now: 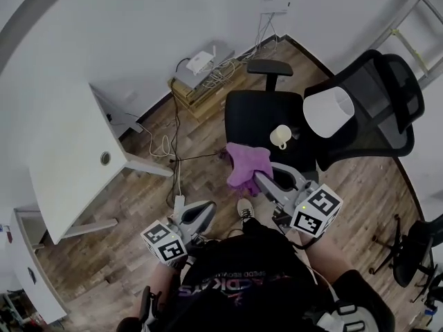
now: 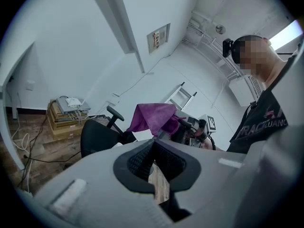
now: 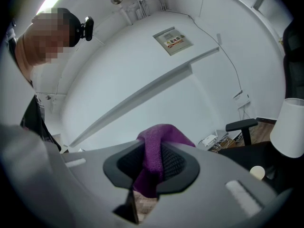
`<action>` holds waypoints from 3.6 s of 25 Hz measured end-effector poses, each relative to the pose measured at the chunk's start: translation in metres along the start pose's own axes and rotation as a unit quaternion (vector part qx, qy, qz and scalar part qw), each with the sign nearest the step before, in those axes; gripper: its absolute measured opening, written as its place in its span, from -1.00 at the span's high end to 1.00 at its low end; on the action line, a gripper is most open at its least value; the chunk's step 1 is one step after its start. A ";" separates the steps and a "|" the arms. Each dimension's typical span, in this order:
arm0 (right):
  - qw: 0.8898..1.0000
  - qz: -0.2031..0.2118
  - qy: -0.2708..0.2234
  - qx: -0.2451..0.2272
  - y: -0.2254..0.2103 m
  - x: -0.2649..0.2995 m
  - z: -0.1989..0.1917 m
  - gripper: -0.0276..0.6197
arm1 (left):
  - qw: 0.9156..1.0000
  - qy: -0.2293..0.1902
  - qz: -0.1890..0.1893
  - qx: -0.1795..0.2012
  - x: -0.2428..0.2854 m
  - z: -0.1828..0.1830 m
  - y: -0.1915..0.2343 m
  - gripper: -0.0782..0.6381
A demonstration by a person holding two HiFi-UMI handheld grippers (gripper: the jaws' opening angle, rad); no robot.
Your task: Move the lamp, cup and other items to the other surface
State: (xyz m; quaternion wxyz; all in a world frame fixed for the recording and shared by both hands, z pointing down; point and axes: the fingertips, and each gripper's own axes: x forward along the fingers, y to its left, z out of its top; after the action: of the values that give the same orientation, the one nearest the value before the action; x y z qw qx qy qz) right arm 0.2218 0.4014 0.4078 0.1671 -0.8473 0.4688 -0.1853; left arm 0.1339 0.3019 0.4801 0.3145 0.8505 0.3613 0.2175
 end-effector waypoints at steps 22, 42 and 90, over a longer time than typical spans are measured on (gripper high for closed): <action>0.978 -0.176 0.097 0.056 -0.261 0.011 -0.073 0.70 | 0.994 0.022 0.072 -0.076 0.041 -0.023 0.030 0.78; 0.905 -0.299 0.268 0.137 -0.425 0.105 -0.226 0.67 | 0.970 -0.015 0.190 -0.149 -0.010 -0.066 0.045 0.78; 0.946 0.240 0.213 -0.045 0.162 0.155 -0.118 0.91 | 0.970 -0.188 0.153 -0.031 -0.221 -0.003 0.028 0.78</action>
State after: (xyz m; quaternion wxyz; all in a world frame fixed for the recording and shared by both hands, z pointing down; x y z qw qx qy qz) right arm 0.1234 0.1744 0.4614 0.0647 -0.6570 0.6910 -0.2946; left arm 0.0035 0.1220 0.4697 0.3658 0.9112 0.1543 0.1102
